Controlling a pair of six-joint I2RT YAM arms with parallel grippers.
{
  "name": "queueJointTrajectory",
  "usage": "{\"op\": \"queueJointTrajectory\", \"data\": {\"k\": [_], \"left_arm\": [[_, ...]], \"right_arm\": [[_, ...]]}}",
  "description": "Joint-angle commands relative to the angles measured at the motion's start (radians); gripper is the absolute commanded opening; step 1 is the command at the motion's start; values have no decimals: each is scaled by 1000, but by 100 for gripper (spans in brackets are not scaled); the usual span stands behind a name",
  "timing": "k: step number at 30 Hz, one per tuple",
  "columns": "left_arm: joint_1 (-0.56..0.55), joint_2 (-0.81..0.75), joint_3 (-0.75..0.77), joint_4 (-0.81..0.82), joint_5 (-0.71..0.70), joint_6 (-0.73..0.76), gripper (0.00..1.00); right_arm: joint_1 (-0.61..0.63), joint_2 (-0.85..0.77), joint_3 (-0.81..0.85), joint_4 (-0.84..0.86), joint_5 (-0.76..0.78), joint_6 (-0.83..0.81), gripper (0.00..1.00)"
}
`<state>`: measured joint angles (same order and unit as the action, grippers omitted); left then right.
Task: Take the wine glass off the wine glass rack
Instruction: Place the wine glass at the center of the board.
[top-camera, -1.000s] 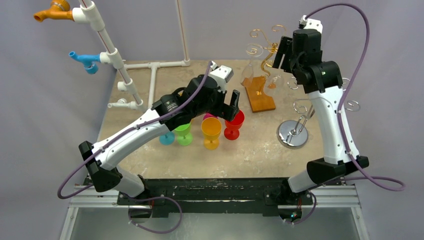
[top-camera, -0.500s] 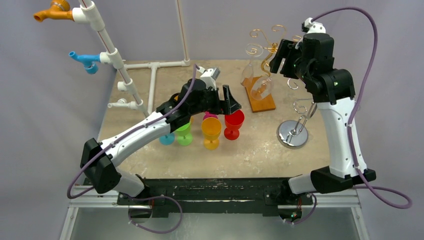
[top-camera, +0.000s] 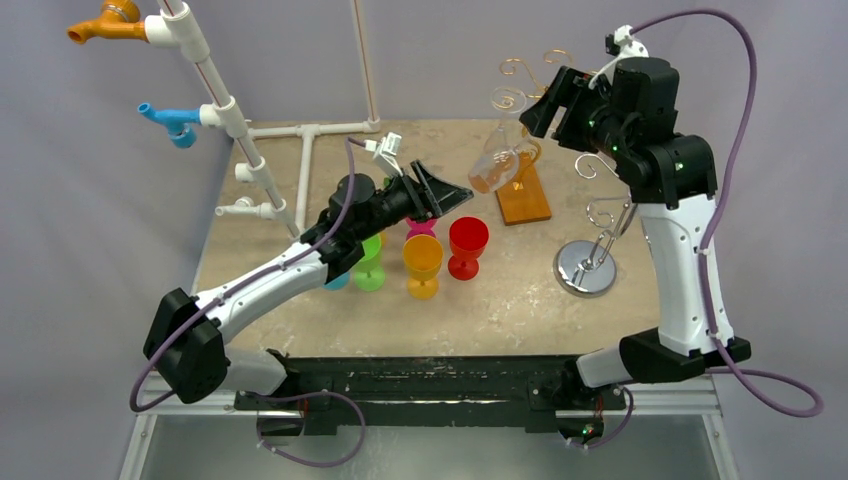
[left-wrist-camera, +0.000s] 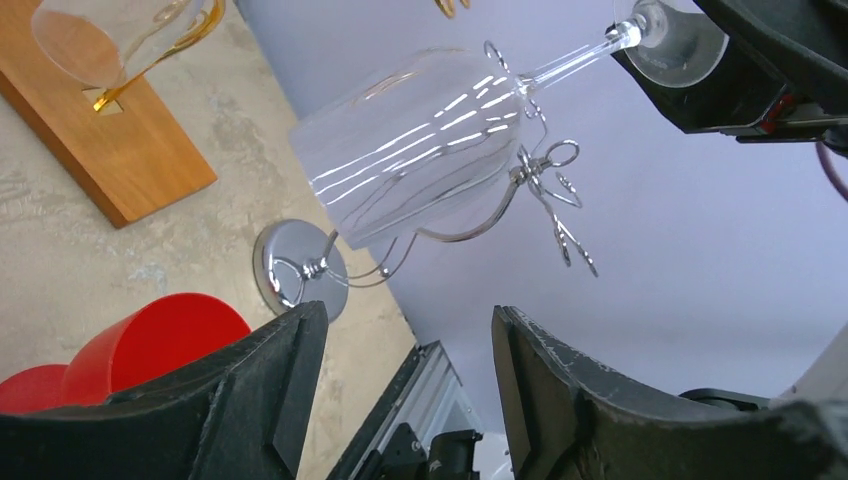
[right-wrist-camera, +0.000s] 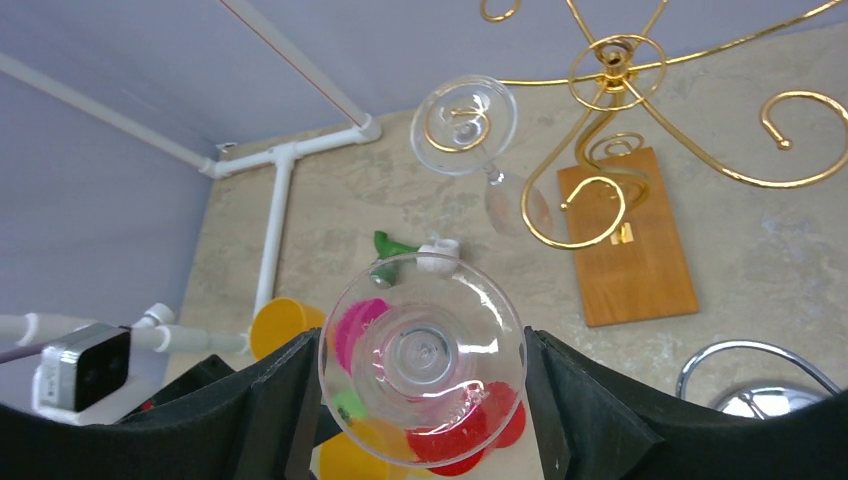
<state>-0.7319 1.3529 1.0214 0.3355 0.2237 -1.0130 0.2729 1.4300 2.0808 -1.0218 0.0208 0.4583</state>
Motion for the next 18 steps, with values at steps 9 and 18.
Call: {"op": "queueJointTrajectory", "data": {"k": [9,18], "left_arm": [[115,26,-158,616,112,-248,50],[130,71,-181,750,141,-319,47]], "right_arm": [[0,16,92,117,-143,94,42],[-2,30,103,143,-174,117,43]]}}
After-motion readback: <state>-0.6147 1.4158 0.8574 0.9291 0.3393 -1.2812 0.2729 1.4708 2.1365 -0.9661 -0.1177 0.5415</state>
